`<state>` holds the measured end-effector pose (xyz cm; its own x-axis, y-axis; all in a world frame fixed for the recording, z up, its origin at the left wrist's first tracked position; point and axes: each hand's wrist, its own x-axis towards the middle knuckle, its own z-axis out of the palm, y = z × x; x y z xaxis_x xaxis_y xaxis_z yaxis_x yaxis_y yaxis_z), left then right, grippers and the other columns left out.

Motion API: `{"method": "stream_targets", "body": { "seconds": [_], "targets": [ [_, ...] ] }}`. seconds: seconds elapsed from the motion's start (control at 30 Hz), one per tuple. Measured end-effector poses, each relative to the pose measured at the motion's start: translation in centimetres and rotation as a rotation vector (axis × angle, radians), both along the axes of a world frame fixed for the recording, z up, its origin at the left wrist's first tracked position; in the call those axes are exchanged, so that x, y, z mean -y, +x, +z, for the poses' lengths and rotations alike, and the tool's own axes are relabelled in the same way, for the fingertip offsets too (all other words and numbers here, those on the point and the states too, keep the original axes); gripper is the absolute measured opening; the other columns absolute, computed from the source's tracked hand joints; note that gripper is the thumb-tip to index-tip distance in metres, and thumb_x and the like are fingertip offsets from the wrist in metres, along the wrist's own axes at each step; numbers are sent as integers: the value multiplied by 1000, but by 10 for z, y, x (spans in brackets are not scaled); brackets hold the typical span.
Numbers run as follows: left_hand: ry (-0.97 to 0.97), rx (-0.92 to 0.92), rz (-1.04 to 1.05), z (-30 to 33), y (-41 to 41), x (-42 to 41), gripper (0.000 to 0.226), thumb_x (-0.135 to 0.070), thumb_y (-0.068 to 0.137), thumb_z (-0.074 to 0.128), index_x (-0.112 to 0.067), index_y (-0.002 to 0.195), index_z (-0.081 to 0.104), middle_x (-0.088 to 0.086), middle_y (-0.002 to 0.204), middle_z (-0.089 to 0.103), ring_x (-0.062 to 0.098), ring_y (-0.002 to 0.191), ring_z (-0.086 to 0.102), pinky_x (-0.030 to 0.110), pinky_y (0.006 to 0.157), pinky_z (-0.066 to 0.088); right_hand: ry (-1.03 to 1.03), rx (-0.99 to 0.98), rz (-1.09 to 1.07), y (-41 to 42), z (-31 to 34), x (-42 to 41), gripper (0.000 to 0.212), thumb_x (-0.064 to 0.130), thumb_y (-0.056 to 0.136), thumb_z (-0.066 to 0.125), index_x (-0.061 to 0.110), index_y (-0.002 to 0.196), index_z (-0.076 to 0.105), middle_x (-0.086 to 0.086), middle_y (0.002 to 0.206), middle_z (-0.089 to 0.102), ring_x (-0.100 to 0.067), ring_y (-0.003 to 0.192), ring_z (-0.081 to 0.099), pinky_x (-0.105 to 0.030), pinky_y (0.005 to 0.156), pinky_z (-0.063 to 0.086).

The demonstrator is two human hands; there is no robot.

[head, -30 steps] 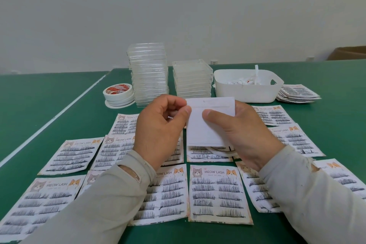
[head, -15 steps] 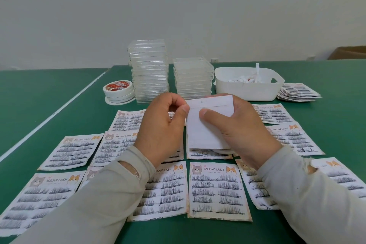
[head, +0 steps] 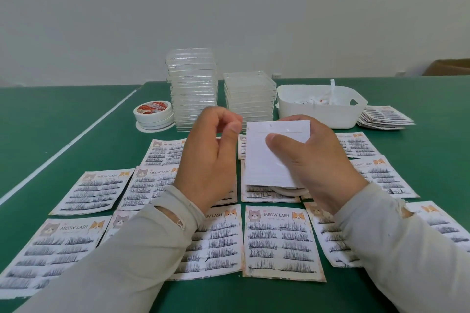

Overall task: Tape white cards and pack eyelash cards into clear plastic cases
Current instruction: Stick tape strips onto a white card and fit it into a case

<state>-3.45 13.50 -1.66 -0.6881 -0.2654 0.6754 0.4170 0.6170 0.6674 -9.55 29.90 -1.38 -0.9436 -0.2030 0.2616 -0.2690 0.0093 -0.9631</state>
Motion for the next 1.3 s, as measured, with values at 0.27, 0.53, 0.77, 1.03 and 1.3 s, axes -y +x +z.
{"method": "stream_targets", "body": {
  "seconds": [0.27,0.53,0.77,1.03,1.3],
  "targets": [
    [219,118,-20,3,0,2,10,-18,101,59,-23,93,59,-5,95,73,11,93,69,37,81,61,7,-2,26,3,1,1,21,23,84,80,26,100,67,9,90,77,-7,83,72,-24,69,53],
    [282,113,-62,5,1,-2,30,1,86,72,-19,88,50,3,82,69,8,71,59,17,64,51,150,-178,35,6,2,2,17,20,86,77,28,96,66,13,85,71,6,77,64,-8,64,46],
    [300,103,-33,7,-1,2,30,8,83,66,-18,81,51,5,71,67,17,63,58,27,63,54,190,-229,59,9,2,5,17,20,86,77,30,92,65,18,84,69,7,77,62,-5,64,44],
    [405,113,-16,8,3,3,41,-33,103,54,-8,71,52,1,63,69,13,57,65,31,63,61,-108,126,170,1,0,-2,32,28,71,80,18,101,71,-3,96,79,-21,90,76,-38,79,61],
    [51,53,-36,4,5,-1,8,-16,98,62,-23,94,60,-8,89,66,11,86,64,26,71,56,-157,134,164,-2,-4,0,22,27,68,80,24,89,75,-5,93,79,-23,86,76,-40,75,61]
  ]
}}
